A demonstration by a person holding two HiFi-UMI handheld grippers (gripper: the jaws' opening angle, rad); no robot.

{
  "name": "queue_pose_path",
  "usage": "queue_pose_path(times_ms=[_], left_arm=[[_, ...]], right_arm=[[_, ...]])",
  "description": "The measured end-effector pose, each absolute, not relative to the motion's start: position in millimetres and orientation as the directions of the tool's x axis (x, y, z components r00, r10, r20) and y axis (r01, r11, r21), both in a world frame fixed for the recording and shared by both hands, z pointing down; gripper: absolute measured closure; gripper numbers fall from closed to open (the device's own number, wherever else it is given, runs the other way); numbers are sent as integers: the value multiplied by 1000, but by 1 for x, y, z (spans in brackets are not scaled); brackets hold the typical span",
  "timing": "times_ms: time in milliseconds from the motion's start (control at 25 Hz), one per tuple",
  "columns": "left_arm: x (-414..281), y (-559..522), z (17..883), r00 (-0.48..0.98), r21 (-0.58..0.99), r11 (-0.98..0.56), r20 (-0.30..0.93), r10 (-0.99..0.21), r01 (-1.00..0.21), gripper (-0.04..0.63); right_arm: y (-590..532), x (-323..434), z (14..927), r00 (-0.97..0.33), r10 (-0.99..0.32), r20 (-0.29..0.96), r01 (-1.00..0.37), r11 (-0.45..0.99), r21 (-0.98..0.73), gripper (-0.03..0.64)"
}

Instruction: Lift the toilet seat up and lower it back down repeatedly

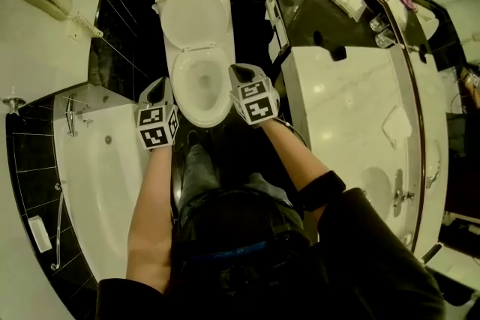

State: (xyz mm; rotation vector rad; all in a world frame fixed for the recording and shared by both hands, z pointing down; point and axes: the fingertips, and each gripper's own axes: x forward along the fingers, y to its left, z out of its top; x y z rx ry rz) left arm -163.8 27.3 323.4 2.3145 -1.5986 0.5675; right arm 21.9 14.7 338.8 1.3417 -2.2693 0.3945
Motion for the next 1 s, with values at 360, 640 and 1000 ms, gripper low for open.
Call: queue_pose_path(times_ms=[360, 640, 1000], left_arm=[[-155, 37, 294, 337, 12, -369, 438, -833, -929, 606], [-151, 41, 286, 348, 8, -382, 429, -833, -924, 606], [-150, 45, 288, 344, 5, -379, 435, -832, -925, 606]], right_arm=[[25, 37, 323, -416, -746, 520, -890, 451, -66, 598], [29, 45, 313, -419, -751, 510, -897, 430, -104, 600], [32, 50, 323, -414, -739, 531, -897, 431, -100, 603]])
